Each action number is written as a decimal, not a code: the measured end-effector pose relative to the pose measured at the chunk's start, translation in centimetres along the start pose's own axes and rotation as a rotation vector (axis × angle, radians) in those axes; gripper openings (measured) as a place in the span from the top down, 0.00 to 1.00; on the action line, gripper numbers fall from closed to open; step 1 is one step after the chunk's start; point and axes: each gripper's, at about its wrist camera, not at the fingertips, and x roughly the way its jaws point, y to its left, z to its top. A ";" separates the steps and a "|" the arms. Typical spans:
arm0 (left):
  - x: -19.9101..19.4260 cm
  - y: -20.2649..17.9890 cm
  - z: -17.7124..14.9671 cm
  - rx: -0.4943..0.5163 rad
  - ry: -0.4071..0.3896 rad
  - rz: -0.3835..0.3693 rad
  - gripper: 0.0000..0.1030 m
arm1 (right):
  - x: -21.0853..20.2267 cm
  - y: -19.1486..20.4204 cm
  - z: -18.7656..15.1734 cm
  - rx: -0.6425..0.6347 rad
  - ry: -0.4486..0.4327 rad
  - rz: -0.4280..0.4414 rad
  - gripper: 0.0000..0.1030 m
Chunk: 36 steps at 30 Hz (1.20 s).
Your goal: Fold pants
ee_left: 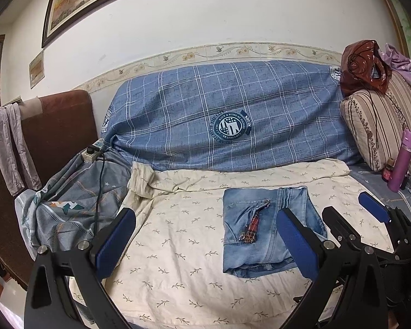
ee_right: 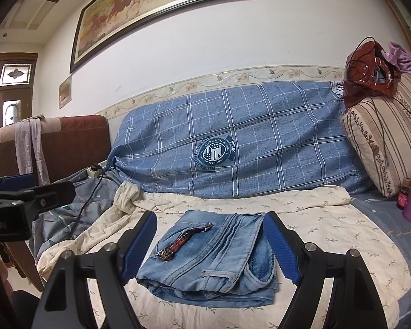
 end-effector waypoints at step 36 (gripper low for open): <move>0.3 0.1 0.3 0.004 -0.016 -0.031 0.01 | 0.9 0.2 -0.2 -0.019 0.015 0.013 0.20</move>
